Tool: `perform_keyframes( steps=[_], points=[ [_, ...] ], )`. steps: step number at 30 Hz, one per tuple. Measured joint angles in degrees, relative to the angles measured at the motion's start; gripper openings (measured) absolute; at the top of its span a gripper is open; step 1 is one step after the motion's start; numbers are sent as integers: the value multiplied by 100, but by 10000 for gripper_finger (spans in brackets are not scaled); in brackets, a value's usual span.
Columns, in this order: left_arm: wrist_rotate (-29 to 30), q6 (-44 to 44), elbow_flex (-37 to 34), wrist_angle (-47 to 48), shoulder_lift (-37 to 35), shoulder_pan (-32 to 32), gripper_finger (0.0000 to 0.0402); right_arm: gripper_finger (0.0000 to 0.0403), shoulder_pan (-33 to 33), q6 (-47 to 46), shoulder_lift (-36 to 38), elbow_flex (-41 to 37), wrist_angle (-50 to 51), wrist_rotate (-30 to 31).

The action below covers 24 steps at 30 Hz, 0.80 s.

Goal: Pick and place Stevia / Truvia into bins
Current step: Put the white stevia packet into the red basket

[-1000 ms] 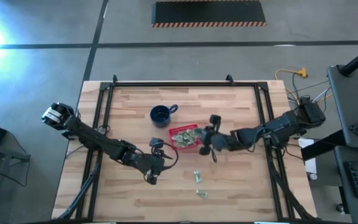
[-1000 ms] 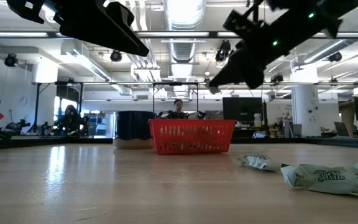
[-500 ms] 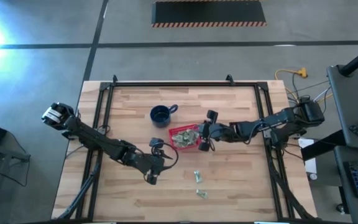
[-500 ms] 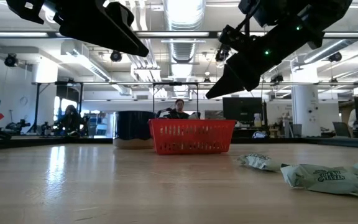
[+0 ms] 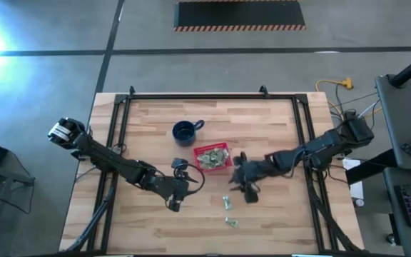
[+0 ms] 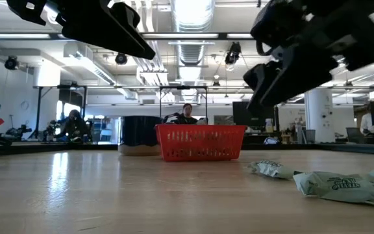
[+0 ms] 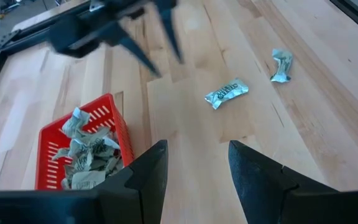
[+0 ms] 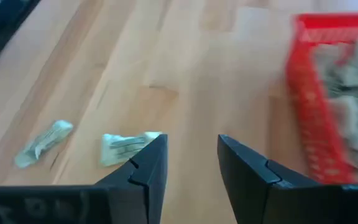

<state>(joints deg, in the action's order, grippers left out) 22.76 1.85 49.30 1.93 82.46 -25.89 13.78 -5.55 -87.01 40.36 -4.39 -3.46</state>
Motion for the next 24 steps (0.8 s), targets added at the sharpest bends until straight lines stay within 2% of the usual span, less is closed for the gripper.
perform_keyframes(
  steps=[6,11,20,24],
  points=[
    [0,-2,-4,-13,0,0,154,123,489,279,-526,8,-634,345],
    [0,-2,-4,-2,0,0,154,125,688,-230,-828,68,-697,273],
    [-2,-3,-7,-6,0,0,154,129,1370,-820,-876,68,-890,54],
    [-2,-4,-7,-19,0,0,154,129,1724,-854,-876,68,-1090,273]
  ],
)
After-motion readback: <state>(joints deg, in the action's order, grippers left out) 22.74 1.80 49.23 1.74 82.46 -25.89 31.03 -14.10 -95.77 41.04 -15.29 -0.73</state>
